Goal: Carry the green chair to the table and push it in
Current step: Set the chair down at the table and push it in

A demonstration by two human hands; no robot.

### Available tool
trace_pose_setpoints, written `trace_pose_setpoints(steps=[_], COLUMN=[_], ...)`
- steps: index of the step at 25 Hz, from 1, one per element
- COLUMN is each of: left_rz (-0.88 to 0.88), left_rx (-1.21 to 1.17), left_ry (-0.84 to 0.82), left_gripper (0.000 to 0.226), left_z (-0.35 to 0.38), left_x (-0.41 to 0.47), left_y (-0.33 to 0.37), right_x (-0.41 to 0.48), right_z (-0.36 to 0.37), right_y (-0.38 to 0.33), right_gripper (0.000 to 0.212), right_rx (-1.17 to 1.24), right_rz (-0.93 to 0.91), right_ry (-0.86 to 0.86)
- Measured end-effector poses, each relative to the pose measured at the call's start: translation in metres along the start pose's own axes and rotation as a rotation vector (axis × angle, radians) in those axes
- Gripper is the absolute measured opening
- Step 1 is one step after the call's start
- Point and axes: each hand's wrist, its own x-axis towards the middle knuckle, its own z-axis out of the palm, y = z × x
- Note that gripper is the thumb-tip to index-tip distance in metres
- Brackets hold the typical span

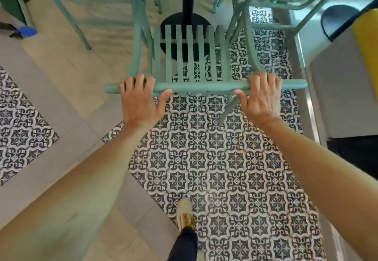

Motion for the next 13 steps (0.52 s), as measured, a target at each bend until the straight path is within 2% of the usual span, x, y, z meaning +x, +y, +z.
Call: trace_pose_setpoints(steps=[8, 13], left_rz=[-0.016, -0.026], left_rx=[0.006, -0.015], left_ry=[-0.017, -0.012], left_gripper=[0.059, 0.062], left_z=[0.059, 0.071], left_x=[0.125, 0.131], left_y=[-0.008, 0.007], right_x=[0.122, 0.134], right_z=[0.06, 0.073], right_y=[0.037, 0.059], right_gripper=[0.052, 0.061], right_rx=[-0.012, 0.02], right_rz=[-0.021, -0.021], right_ry=[0.053, 0.065])
